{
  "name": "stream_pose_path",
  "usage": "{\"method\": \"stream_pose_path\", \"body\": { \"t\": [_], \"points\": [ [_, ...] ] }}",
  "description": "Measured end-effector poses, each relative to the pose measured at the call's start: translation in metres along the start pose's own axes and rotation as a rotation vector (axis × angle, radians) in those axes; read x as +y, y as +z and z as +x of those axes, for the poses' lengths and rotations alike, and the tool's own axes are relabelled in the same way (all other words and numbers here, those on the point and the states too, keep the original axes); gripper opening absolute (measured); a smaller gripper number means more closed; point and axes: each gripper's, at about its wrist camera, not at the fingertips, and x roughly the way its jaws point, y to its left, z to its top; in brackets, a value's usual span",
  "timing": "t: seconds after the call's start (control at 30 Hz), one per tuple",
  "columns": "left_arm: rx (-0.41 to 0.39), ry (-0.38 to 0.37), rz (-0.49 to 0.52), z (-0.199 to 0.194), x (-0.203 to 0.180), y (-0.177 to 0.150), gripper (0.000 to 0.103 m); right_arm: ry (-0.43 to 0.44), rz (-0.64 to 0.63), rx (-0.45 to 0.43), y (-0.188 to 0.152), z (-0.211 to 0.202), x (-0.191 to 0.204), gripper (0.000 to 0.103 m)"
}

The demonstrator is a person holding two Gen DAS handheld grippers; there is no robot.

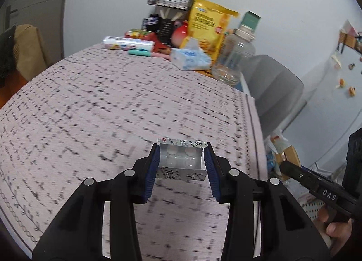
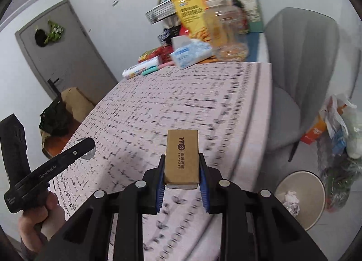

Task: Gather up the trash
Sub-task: 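Carry pack and box to the bin and open both tools over it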

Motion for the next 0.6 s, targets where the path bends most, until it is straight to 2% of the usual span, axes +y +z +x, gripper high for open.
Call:
{"method": "stream_pose_path", "body": {
  "t": [0.27, 0.6],
  "points": [
    [0.028, -0.055, 0.064, 0.011, -0.048, -0.007, 0.040, -0.070, 0.082, -0.045, -0.011, -0.034, -0.060, 0.026],
    [0.093, -0.117, 0.153, 0.044, -0.115, -0.017, 0.040, -0.132, 0.177, -0.064, -0.026, -0.053, -0.125, 0.027]
  ]
}}
